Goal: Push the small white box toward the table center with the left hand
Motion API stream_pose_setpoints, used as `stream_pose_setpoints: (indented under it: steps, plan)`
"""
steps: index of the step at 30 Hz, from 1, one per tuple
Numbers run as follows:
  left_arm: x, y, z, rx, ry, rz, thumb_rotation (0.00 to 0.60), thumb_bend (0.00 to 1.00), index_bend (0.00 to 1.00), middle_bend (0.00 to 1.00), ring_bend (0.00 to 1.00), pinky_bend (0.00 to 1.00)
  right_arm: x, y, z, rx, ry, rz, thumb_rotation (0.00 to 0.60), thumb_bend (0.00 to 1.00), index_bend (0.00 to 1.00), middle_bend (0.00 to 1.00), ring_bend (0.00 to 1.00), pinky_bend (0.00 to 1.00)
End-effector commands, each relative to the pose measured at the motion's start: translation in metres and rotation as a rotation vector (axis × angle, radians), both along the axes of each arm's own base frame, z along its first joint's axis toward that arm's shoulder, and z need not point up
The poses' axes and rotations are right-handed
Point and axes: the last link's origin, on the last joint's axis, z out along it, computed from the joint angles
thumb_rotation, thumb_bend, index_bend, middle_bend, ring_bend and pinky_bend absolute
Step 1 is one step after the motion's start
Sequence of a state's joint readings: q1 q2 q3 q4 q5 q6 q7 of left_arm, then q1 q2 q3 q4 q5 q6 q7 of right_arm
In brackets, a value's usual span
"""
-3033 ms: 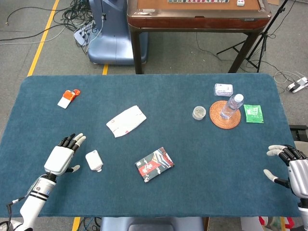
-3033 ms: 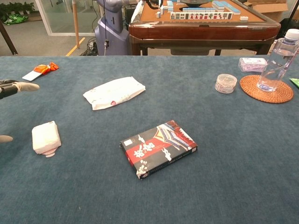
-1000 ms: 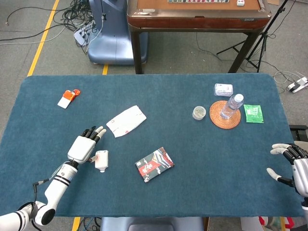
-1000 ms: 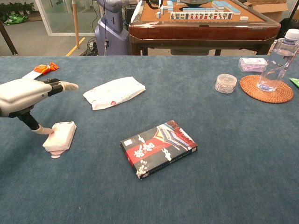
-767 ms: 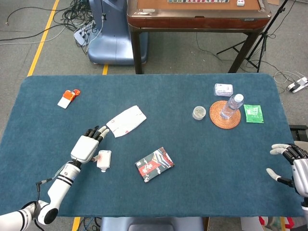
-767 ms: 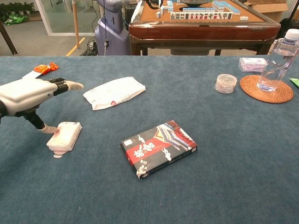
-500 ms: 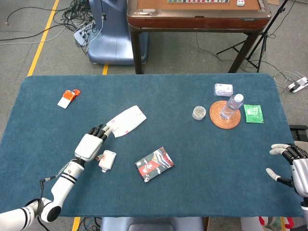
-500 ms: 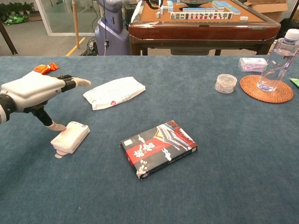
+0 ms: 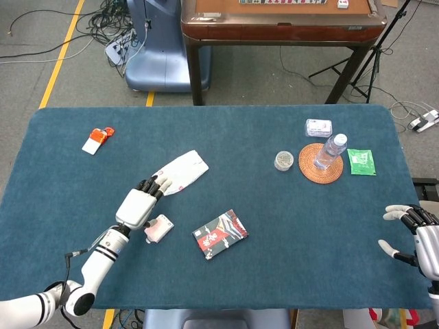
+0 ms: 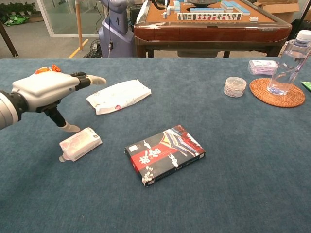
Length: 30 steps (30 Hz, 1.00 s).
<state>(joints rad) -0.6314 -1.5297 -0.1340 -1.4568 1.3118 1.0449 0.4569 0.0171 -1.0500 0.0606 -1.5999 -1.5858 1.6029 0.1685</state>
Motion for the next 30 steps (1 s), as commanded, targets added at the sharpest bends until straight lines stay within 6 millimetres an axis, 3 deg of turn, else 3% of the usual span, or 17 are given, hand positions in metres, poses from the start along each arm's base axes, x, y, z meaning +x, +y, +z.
stream_pose_setpoints:
  steps: [1,8,15,30]
  plan:
    - [-0.004,-0.007,0.01,0.018,0.009,0.005,0.6,0.0,0.0,0.0,0.0,0.16,0.0,0.001,0.001,-0.002,-0.003,0.003,0.6,0.07,0.44,0.36,0.26,0.38]
    - [-0.013,-0.028,0.023,0.025,0.05,0.011,0.6,0.0,0.0,0.0,0.0,0.16,0.001,0.002,0.002,-0.001,-0.008,0.009,0.6,0.07,0.44,0.36,0.26,0.38]
    - [-0.017,-0.047,0.021,0.003,0.076,0.0,0.6,0.0,0.0,0.0,0.0,0.16,0.002,0.002,0.003,0.0,-0.012,0.011,0.6,0.07,0.44,0.36,0.26,0.38]
    - [-0.023,-0.048,0.003,-0.027,0.108,0.01,0.6,0.0,0.0,0.0,0.0,0.14,0.002,0.005,0.008,-0.017,-0.023,0.018,0.6,0.07,0.44,0.36,0.26,0.38]
